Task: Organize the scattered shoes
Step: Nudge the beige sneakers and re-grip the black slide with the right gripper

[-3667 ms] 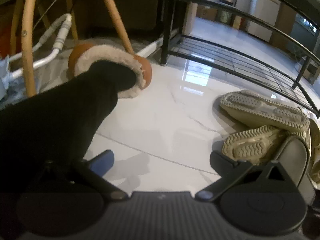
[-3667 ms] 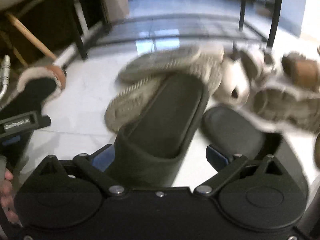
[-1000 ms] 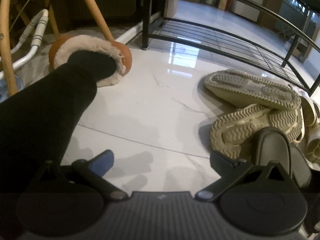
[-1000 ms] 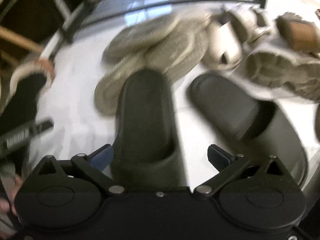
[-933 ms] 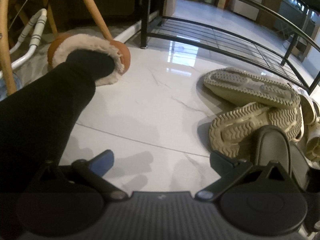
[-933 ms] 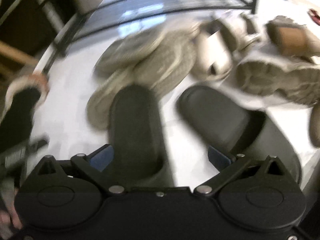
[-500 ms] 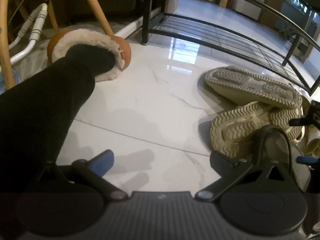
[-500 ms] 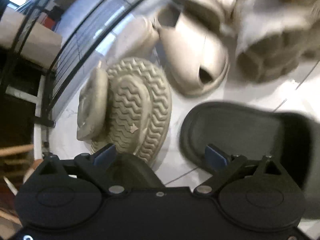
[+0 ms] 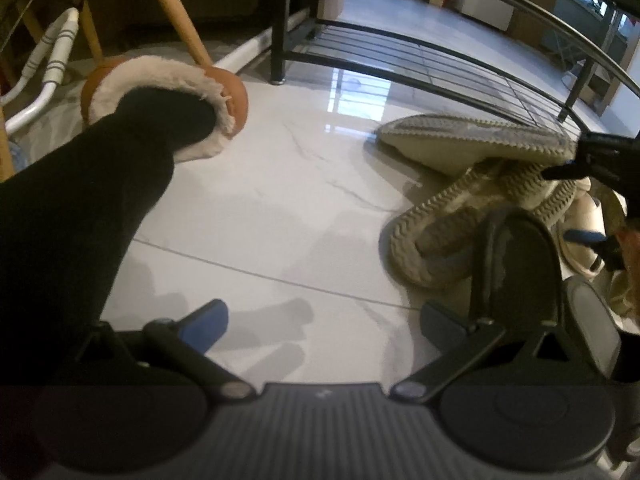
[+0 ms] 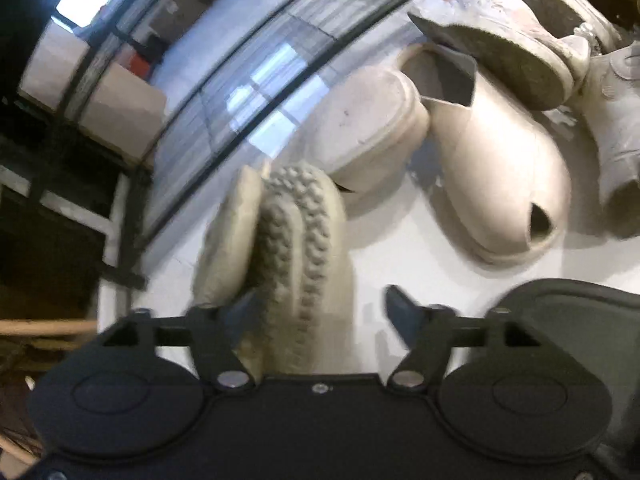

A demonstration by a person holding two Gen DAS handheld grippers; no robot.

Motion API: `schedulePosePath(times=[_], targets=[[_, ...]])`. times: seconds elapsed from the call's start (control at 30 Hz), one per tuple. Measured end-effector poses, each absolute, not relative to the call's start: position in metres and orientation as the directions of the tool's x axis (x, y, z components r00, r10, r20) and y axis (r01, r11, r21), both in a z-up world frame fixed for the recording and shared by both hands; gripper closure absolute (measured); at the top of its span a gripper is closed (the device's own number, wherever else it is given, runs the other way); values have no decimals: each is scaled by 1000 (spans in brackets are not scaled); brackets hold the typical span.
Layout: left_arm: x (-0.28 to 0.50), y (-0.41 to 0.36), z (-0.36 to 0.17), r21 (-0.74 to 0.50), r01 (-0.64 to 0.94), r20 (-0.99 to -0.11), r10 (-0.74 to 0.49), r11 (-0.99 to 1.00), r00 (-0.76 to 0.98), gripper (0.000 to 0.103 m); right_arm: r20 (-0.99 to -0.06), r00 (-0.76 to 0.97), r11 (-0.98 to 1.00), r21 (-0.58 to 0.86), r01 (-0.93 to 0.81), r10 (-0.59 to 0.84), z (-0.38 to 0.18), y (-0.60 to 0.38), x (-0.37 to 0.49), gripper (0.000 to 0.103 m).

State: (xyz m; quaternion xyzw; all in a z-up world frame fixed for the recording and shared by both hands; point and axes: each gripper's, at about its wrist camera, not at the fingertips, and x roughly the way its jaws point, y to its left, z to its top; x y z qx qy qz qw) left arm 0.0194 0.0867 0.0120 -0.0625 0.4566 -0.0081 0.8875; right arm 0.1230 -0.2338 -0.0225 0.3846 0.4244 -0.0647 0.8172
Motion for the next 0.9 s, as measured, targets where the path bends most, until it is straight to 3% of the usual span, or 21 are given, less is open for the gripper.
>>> schedulePosePath(times=[0.07, 0.2, 0.47, 0.9], targets=[[19, 88, 12, -122, -48, -810, -71, 991, 583, 1, -734, 624, 738, 573, 358, 268, -13, -234, 109, 14], [19, 87, 11, -128, -51, -814, -75, 990, 577, 1, -771, 581, 887, 430, 170, 262, 8, -216, 58, 6], [13, 82, 17, -89, -24, -795, -57, 996, 604, 1, -798, 560, 975, 177, -135, 222, -7, -136, -38, 0], [13, 90, 18, -63, -58, -793, -15, 996, 610, 1, -861, 465, 975, 142, -174, 208, -27, -109, -20, 2]])
